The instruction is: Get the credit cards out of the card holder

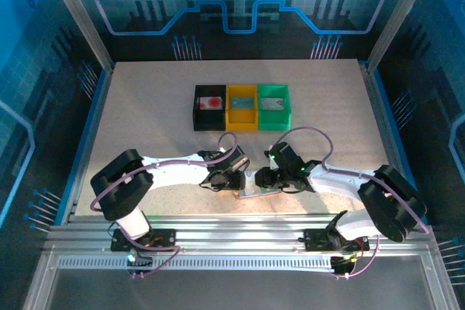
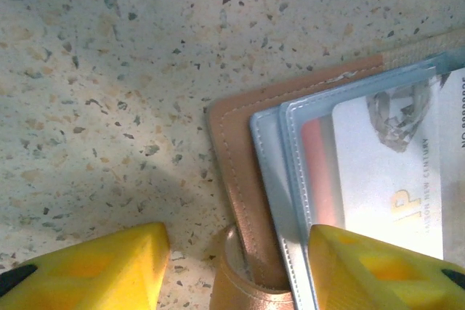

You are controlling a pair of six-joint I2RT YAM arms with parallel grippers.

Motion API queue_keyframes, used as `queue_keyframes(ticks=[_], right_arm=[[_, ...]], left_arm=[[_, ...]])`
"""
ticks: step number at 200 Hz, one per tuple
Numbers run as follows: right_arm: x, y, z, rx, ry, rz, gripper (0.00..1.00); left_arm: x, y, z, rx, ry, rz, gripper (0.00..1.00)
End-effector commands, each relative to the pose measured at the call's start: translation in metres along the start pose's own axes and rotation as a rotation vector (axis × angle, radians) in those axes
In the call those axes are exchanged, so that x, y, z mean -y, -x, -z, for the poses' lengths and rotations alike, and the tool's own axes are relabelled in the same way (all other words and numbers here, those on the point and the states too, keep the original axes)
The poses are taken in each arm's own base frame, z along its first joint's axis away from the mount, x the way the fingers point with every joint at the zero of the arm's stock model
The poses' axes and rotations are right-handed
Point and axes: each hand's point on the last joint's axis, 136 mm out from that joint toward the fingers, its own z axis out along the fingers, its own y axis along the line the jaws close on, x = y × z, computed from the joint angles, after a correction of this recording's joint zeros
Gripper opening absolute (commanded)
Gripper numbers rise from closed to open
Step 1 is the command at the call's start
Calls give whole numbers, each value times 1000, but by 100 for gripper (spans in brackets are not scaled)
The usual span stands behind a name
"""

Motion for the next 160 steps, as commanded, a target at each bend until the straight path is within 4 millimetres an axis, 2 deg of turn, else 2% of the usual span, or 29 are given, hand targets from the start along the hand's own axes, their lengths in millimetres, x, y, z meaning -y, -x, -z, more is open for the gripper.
queue_keyframes(ticks=[1,90,160], right_arm=[[9,-21,-6,-65,-18,6,27],[-6,-19,-5,-54,61,26,27],[-24,-11,6,4,147,56,27]], left_arm=[[-12,-14,-15,-75,41,25,55],[-11,-43,-57,-196,67,27,54],[-8,-46,-63,-208,58,30,54]])
